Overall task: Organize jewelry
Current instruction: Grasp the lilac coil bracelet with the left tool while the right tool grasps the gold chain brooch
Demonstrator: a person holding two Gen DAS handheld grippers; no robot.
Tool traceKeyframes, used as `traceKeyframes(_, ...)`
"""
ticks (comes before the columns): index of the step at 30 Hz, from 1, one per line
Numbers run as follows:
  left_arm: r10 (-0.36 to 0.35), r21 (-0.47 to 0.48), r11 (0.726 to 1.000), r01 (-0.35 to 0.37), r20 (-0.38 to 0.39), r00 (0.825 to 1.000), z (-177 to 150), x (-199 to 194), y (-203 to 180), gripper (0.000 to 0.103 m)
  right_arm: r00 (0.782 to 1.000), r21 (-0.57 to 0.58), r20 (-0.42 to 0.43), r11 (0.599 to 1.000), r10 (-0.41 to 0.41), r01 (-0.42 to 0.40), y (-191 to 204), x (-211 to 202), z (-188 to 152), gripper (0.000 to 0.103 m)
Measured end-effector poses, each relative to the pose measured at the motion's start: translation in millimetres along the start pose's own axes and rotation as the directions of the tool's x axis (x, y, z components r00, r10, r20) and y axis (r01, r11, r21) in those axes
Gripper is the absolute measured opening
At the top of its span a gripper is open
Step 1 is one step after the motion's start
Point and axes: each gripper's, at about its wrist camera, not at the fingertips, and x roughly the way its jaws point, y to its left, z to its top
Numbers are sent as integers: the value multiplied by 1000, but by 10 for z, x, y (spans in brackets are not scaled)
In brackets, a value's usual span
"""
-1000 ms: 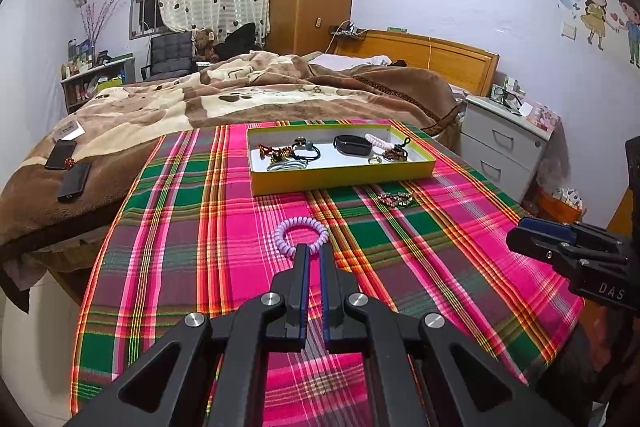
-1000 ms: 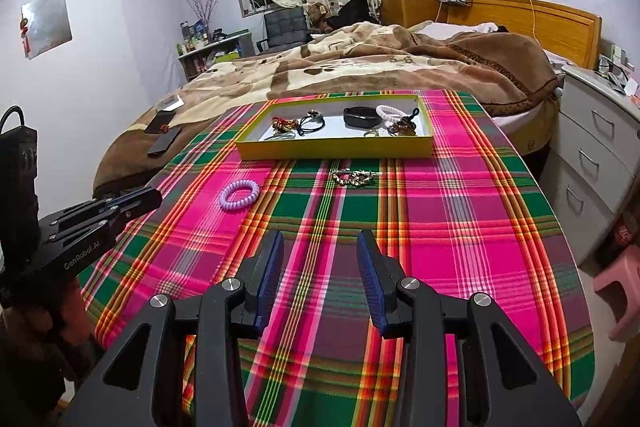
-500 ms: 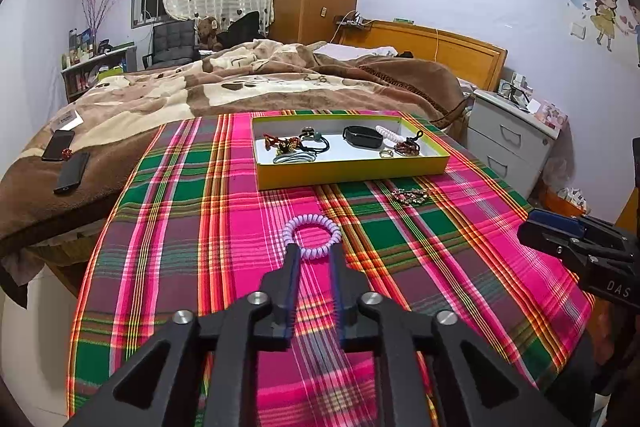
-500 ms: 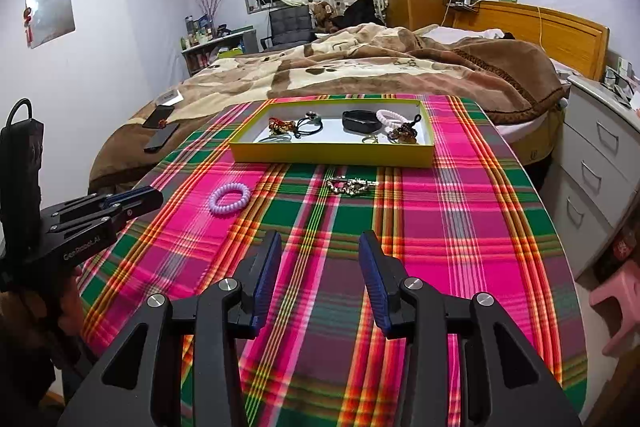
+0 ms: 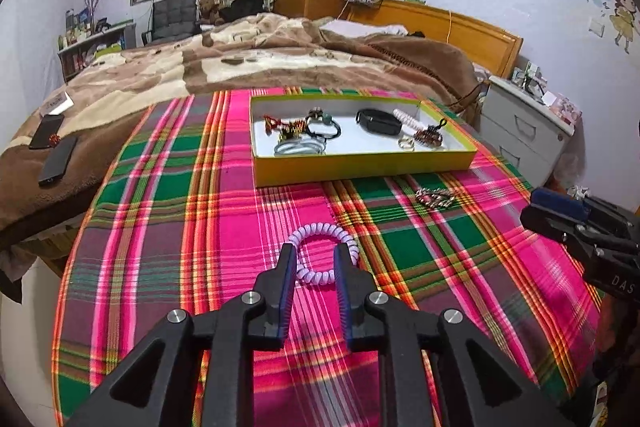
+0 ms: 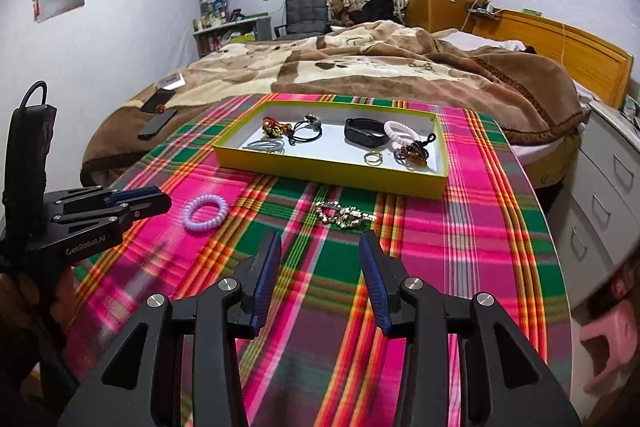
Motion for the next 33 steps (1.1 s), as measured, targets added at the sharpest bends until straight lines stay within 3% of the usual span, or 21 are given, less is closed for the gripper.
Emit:
traceKeyframes(12,-28,-69,997,20,-116,993,69,458,152,18,995,-144,-101,989,12,-26,-124,628,214,42)
traceKeyframes(20,-29,-60,998,22,-128,991,114,528,149,18,983,-193,-179,979,33,-68,-139,977,245,42)
traceKeyframes(25,-33,-37,999,28,-132,991,140,562,93,24,974,-222,-223,971,33,-84,-149,1087,229,42)
traceKeyframes(31,-15,-12,1000,14,-137,990,143,571,41,27,969,-150,-246,986,36,-75,-154,1059,202,42)
traceKeyframes(33,-2,2,1000,2,-139,990,143,576,16,27,969,-134,-245,989,26,-61,-135,1030,179,35)
